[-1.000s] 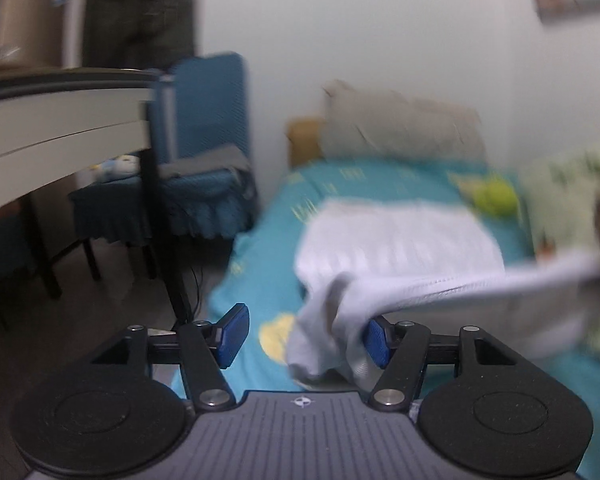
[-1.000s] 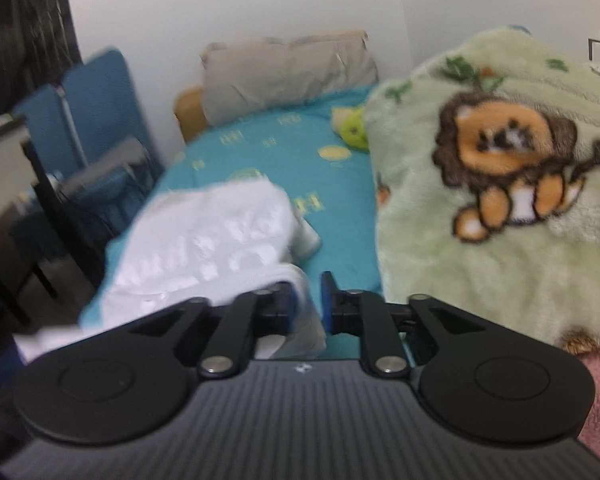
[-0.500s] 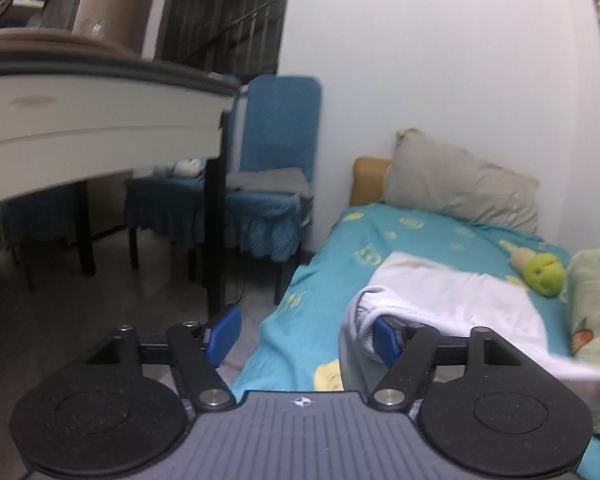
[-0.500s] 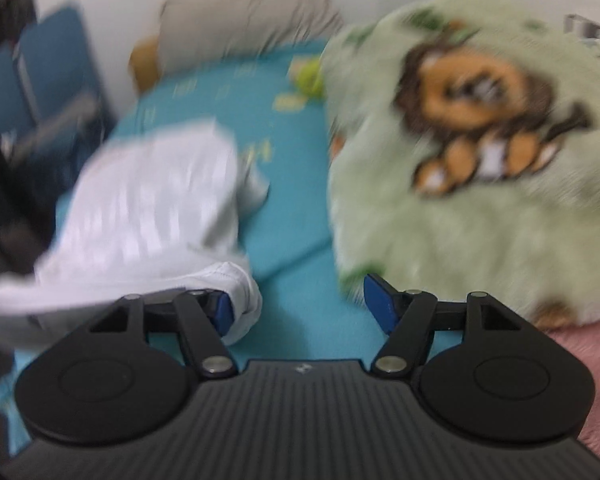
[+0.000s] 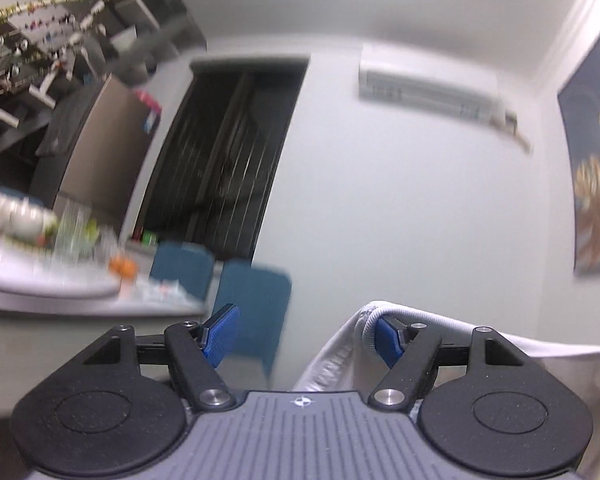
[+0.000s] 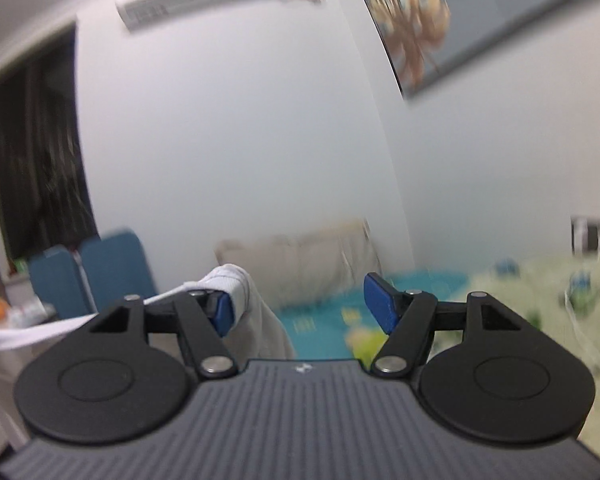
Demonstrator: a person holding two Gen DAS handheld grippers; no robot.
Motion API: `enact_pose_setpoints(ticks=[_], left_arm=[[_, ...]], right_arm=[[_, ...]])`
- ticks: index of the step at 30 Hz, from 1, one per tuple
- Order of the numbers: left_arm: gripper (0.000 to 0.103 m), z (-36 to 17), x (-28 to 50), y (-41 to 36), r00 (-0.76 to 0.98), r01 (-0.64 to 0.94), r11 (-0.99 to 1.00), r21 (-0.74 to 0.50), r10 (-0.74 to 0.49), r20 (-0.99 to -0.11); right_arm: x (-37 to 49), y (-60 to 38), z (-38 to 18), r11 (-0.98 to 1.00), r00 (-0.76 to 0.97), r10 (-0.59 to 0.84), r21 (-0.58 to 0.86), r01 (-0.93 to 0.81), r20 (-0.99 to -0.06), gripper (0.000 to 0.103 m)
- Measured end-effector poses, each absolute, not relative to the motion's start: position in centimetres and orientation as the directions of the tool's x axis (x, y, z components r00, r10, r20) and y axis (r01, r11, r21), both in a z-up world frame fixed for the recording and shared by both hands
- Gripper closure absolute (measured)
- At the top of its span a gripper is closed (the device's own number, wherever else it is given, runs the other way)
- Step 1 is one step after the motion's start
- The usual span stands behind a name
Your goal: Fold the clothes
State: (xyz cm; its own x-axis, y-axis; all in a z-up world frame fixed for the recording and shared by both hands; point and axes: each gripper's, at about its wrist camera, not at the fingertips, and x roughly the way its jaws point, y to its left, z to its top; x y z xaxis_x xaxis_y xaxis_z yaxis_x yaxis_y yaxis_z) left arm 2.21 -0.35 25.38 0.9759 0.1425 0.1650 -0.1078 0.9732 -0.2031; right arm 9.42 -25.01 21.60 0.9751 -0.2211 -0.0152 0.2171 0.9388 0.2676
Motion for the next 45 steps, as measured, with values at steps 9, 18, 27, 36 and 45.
enact_pose_setpoints(ticks=[9, 18, 27, 36, 45], left_arm=[[0.03, 37.9, -7.0, -0.6, 0.947, -0.083, 0.983, -0.165, 0.13, 0.293], [0.027, 45.3, -13.6, -1.6, 0.953, -0.05, 0.991, -0.12, 0.084, 0.292], [0.025, 37.1, 0.4, -2.0, 0.989, -0.084, 0.995, -0.055, 0.09, 0.114], [0.022, 24.5, 22.2, 0.0, 0.993, -0.104, 0.995, -0.005, 0.103, -0.054], [0.018, 3.7, 41.6, -1.4, 0.967, -0.061, 0.998, 0.014, 0.063, -0.246]], right_arm=[[-1.5, -23.4, 35.3, 0.972, 0.963, -0.178, 0.188, 0.14, 0.203, 0.035], [-6.0, -24.3, 40.1, 0.977, 0.975, -0.148, 0.178, 0.118, 0.164, 0.033], [5.2, -27.1, 31.8, 0.971, 0.99, -0.121, 0.201, 0.132, -0.068, 0.033], [24.5, -29.2, 20.5, 0.964, 0.969, -0.125, 0.207, 0.17, -0.213, 0.033], [43.8, -30.0, 3.0, 0.964, 0.913, -0.165, 0.136, 0.23, -0.373, 0.035]])
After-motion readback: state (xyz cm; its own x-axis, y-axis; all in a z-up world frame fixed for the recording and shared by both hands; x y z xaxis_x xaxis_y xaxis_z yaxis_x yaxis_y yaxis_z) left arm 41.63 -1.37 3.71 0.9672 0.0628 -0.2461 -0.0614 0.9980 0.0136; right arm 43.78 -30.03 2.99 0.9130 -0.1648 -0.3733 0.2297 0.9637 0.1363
